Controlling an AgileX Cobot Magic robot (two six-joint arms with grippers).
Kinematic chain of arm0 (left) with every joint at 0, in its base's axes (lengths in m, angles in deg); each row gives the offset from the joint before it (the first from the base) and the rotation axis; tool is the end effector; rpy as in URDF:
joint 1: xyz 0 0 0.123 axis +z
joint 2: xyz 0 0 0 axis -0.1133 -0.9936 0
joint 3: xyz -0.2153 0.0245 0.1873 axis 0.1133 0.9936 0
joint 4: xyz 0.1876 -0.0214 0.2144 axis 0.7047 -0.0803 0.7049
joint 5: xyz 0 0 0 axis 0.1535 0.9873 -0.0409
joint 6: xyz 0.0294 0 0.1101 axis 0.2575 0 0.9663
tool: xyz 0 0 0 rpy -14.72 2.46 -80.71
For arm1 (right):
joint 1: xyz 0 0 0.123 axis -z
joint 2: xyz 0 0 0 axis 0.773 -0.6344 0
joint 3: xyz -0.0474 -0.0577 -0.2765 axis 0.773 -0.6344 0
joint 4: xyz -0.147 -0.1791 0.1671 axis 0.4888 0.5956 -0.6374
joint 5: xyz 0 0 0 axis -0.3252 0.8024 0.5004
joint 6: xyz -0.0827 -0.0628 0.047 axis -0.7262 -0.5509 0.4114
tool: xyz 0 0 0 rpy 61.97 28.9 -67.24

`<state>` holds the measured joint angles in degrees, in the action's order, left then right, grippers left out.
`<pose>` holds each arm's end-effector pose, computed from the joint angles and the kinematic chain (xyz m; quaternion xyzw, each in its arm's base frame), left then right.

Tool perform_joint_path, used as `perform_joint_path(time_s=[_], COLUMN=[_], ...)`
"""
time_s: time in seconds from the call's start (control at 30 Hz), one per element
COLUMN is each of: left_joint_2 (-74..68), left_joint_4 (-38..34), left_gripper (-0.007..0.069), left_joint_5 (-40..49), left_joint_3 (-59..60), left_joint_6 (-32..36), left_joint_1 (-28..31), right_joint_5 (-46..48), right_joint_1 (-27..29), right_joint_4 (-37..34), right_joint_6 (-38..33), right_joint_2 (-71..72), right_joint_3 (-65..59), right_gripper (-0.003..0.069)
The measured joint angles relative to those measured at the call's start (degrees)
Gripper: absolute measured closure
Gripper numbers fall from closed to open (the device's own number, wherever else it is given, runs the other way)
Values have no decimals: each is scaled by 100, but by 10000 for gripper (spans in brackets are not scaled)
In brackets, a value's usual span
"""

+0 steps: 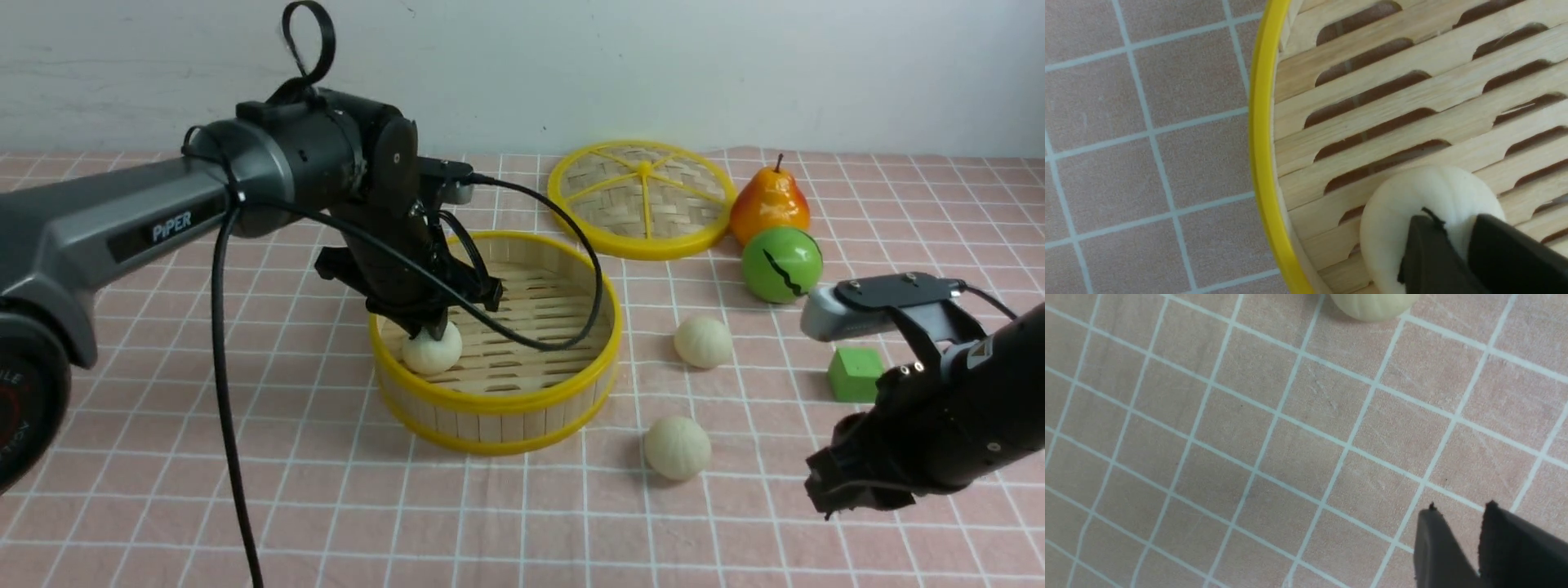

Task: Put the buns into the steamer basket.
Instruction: Use the left arm to put the steamed stuffed bun into the steamer, then use the right arm to grab a steamed stuffed bun

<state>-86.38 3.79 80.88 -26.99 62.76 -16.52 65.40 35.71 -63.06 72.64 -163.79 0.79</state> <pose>0.4622 -0.1957 0.1944 0.1254 0.9683 -0.0550 0.2089 0.2896 0.1100 0.2167 -0.1546 0.9577 0.1620 0.1807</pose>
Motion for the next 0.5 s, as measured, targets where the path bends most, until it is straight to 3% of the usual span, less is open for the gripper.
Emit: perform_joint_path(time_s=[0.13,0.2,0.4,0.5], left_joint_2=[353,738,2071,3054], left_joint_4=[-138,-138,-138,-2], left_gripper=[239,192,230,305], left_joint_5=[394,701,1538,1624], left_joint_3=[-130,-185,-101,376], left_joint_6=[-33,-61,-220,-503], left_joint_1=[-6,-7,-7,-7], right_joint_5=[77,68,19,61], right_joint_1=[-401,-695,-1075,-1093], right_joint_4=[201,434,1260,1609], right_joint_6=[68,188,772,1112], right_joint_2=[-314,-636,-1804,-2487], right_joint_3=[619,993,2000,2521], right_gripper=[329,309,300,300])
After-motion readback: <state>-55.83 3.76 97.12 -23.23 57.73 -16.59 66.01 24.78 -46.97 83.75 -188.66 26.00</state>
